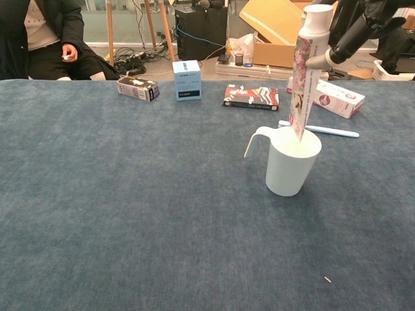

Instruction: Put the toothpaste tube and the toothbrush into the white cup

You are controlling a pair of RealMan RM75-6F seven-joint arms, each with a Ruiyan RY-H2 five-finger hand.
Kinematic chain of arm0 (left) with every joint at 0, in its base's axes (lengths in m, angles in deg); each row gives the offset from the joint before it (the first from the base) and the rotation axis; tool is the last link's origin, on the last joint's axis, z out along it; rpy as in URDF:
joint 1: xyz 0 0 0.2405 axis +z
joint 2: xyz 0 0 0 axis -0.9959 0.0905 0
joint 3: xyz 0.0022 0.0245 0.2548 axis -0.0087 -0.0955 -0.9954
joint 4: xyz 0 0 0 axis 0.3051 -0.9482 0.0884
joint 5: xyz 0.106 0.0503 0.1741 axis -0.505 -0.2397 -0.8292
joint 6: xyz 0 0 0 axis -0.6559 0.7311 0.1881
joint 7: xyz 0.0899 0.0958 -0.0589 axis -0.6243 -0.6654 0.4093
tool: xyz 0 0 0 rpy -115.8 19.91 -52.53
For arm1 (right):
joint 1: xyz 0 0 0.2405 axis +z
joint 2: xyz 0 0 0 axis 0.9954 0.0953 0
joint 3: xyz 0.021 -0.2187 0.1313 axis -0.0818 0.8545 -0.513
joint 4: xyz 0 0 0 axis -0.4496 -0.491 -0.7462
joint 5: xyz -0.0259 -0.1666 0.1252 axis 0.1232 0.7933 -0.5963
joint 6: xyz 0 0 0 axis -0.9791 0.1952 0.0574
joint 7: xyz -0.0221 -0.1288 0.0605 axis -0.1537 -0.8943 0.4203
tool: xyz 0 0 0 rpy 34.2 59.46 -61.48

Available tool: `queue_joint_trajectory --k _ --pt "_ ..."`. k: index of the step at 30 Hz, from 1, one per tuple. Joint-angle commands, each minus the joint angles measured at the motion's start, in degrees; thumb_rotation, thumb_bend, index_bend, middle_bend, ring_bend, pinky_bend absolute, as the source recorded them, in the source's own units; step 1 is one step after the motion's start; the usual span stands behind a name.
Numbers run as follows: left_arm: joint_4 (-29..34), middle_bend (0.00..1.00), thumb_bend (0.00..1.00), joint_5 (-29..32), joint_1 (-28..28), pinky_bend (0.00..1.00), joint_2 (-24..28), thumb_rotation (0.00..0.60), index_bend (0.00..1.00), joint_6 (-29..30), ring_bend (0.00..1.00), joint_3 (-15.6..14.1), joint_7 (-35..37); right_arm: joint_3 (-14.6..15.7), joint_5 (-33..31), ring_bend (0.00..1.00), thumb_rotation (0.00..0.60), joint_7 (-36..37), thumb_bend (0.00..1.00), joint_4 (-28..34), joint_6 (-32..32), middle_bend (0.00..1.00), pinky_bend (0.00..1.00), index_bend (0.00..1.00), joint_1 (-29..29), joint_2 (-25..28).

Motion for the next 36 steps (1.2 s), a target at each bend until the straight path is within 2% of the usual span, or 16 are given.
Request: queue_joint_trajectory --k 1,16,23,36 --pt "-0.01 0.62 0.04 0.02 -0.01 0.63 0.0 0.6 0.66 -0.01 0.53 0.02 -0.01 0.75 0.16 1.0 0.6 0.24 0.3 -0.46 0.24 1.0 1.0 0.7 0.03 -0.15" --pt "0.16 0.62 0.04 0.07 0.03 0.63 0.21 0.6 0.66 0.21 0.53 0.2 0.19 4.19 1.63 1.0 0.6 1.92 0.3 -3.65 2.04 1.0 1.0 0.7 0.04 -2.06" --pt "0.29 0.62 0.04 0.1 0.06 0.63 0.34 0.6 0.66 0.33 0.53 0.29 0.32 6.7 2.98 1.0 0.6 0.61 0.3 -5.87 2.21 1.0 1.0 0.7 0.08 -3.52" --pt "0.3 0.62 0.04 0.1 0.06 0.63 0.34 0.6 0.66 0.34 0.53 0.29 0.31 9.31 2.25 1.0 0.6 -0.44 0.3 -10.69 3.74 1.0 1.0 0.7 0.48 -7.26"
